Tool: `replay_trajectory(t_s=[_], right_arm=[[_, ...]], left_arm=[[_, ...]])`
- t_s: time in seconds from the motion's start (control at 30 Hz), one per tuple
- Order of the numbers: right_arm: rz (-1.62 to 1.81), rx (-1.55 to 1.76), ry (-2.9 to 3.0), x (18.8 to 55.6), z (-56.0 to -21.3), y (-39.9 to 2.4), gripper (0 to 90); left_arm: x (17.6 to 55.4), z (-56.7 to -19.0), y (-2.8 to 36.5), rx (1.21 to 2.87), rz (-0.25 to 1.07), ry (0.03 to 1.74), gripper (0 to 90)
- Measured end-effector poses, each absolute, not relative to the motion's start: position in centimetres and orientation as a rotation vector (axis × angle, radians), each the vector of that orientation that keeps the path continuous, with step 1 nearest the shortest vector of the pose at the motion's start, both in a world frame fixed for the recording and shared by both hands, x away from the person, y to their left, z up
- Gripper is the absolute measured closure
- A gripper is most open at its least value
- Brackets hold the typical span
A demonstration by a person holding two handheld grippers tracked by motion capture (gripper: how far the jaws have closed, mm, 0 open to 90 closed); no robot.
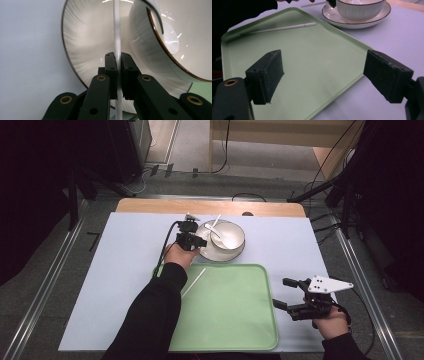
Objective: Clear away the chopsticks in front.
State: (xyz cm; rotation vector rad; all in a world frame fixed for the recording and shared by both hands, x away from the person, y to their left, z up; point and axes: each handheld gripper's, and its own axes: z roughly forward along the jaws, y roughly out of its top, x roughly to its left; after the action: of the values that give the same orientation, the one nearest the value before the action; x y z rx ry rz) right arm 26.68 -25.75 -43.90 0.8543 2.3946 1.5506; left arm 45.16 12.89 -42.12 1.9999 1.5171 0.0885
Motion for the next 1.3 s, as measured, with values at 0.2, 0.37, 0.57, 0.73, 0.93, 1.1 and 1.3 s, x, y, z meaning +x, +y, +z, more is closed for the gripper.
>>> replay_trajectory(t_s=[0.2, 0.37, 0.57, 0.73, 0.93, 1.1, 1.3], right_arm=[[1.538, 0.883, 2.387, 26.6, -44.1, -26.0, 16.8], [1.549, 0.887, 2.368, 26.5, -43.8, -26.1, 16.8], [1.545, 0.887, 2.378, 26.5, -43.9, -25.9, 16.8], [1.541, 0.901, 2.373, 26.5, -44.0, -26.1, 16.8], [1.542, 0.907, 2.368, 26.5, -44.0, -26.3, 16.8], [1.538, 0.906, 2.366, 26.5, -44.2, -26.5, 16.8], [1.543, 0.938, 2.356, 26.7, -44.3, -26.8, 16.8]], left_arm=[[44.3, -39.7, 15.1, 1.953, 0.092, 1.526, 86.6], [43.1, -38.8, 16.5, 1.950, 0.103, 1.514, 86.6], [41.2, -38.7, 18.2, 1.961, 0.098, 1.493, 86.6], [39.3, -38.2, 19.5, 1.950, 0.085, 1.464, 86.6], [36.4, -37.6, 20.5, 1.981, 0.095, 1.422, 86.5], [34.0, -37.4, 21.5, 1.973, 0.076, 1.388, 86.5], [31.2, -37.8, 21.7, 1.986, 0.068, 1.343, 86.5]])
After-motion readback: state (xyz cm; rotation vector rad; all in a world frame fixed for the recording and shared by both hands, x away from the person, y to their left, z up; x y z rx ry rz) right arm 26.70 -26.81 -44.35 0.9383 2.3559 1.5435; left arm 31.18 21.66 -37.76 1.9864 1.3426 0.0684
